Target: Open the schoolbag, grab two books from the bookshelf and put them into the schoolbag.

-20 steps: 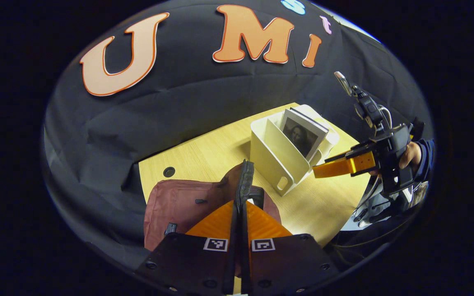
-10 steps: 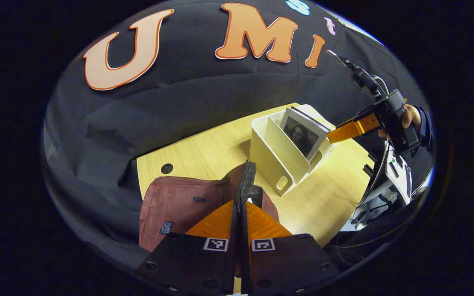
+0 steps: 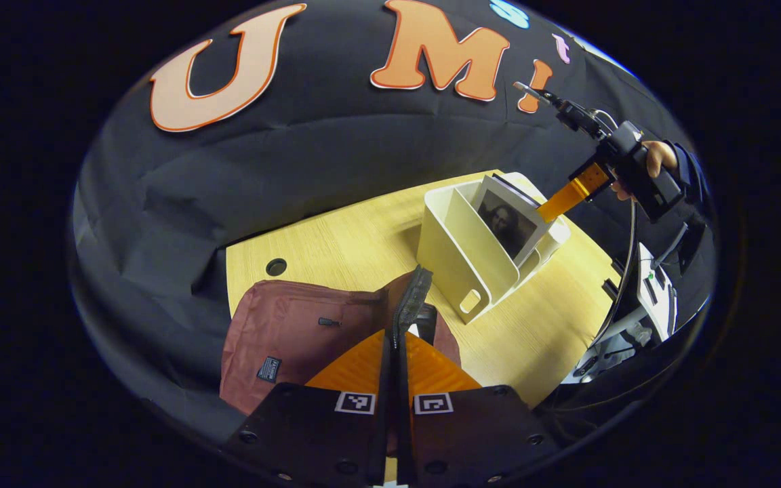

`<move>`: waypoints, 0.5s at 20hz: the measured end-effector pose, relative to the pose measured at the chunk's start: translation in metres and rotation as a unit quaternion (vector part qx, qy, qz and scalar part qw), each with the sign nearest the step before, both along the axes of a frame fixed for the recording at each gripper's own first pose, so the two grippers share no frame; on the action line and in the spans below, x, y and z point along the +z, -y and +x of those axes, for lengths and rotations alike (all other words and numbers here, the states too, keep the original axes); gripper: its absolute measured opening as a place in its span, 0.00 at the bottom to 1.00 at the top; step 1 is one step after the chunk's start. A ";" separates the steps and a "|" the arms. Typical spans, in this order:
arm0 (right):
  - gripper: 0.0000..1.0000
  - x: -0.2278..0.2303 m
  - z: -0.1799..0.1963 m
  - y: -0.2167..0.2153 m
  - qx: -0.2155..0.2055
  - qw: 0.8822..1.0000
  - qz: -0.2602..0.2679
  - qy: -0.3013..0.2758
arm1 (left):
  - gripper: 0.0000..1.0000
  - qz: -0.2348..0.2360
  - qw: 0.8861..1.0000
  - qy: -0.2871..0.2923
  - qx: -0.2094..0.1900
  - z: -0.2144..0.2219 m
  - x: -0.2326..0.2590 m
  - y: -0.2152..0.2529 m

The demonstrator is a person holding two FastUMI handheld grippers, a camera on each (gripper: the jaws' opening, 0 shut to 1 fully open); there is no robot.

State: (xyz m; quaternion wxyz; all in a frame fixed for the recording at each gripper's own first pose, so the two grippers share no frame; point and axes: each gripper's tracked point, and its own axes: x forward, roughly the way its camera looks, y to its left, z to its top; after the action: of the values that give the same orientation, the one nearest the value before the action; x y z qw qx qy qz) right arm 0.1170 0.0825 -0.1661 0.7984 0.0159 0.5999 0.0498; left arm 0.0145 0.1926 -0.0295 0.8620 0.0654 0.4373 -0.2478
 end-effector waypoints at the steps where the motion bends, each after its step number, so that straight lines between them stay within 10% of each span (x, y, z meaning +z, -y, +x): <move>1: 0.98 -0.004 0.005 0.003 0.001 1.000 -0.002 -0.013 | 0.07 -0.002 1.000 -0.004 0.003 -0.001 -0.002 -0.001; 10: 0.98 -0.035 0.037 -0.002 0.023 0.997 -0.018 -0.072 | 0.07 0.000 1.000 -0.018 0.017 0.004 -0.014 -0.002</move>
State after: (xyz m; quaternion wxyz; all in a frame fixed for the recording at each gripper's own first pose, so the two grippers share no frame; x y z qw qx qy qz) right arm 0.1539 0.0840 -0.2013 0.7518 -0.0086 0.6570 0.0560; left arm 0.0187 0.1947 -0.0433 0.8580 0.0536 0.4538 -0.2347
